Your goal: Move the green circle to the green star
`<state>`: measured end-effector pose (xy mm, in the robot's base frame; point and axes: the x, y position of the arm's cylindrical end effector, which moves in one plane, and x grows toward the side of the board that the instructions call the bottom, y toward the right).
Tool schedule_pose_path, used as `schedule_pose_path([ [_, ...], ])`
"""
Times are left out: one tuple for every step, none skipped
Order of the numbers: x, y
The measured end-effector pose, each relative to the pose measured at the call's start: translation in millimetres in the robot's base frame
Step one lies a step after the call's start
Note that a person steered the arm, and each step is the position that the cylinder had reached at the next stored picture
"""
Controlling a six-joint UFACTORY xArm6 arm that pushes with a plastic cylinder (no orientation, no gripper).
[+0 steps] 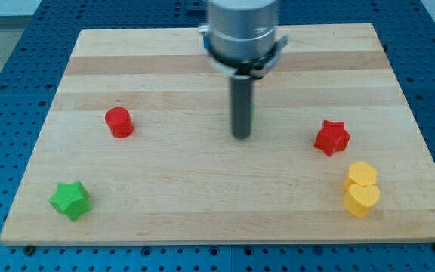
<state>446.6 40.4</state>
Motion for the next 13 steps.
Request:
schedule_pose_path([
  [-32,21],
  [-66,21],
  [-70,21],
  [-70,21],
  [-64,5],
  [-51,-22],
  [-42,-48],
  [-38,-51],
  [-38,-43],
  [-38,-29],
  [-38,-27],
  [-37,-25],
  [-34,-25],
])
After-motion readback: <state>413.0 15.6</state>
